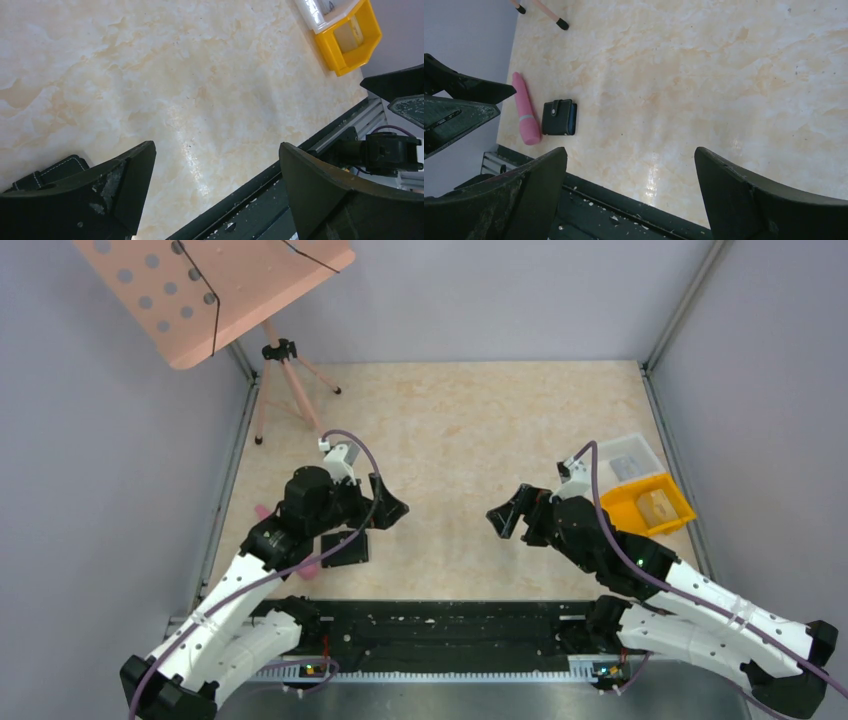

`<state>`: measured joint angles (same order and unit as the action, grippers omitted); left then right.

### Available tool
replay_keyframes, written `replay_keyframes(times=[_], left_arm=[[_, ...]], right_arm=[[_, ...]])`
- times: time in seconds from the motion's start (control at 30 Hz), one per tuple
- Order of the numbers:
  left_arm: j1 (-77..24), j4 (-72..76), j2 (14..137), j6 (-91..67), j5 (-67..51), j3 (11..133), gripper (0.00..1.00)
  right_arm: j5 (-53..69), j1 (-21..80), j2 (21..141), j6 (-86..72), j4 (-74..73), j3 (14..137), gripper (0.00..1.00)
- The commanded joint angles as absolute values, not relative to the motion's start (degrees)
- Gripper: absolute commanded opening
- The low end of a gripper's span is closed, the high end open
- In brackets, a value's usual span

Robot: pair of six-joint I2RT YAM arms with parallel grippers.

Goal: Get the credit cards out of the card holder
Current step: Move the card holder to the center of the board.

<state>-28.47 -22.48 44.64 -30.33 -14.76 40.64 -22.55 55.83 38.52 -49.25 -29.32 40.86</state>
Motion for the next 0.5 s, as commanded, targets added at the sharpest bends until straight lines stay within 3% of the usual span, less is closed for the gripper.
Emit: replay_keyframes(times=[0.0, 0.2, 0.47], left_arm=[[-28.51, -23.91, 45.34, -28.32, -10.54, 43.9, 0.99], [-28.53, -31.11, 45.43, -31.4, 8.69, 45.34, 0.99], [-28.02, -42.04, 49.21, -40.86, 25.57, 47.95, 0.99]], right_arm=[[-24.06, 56.18, 38.4, -48.7, -27.2, 40.81, 0.99], [-23.84, 56.2, 38.75, -48.37, -27.07, 41.23, 0.99], [-22.21, 56.16, 38.84, -47.46, -25.68, 41.14, 0.99]])
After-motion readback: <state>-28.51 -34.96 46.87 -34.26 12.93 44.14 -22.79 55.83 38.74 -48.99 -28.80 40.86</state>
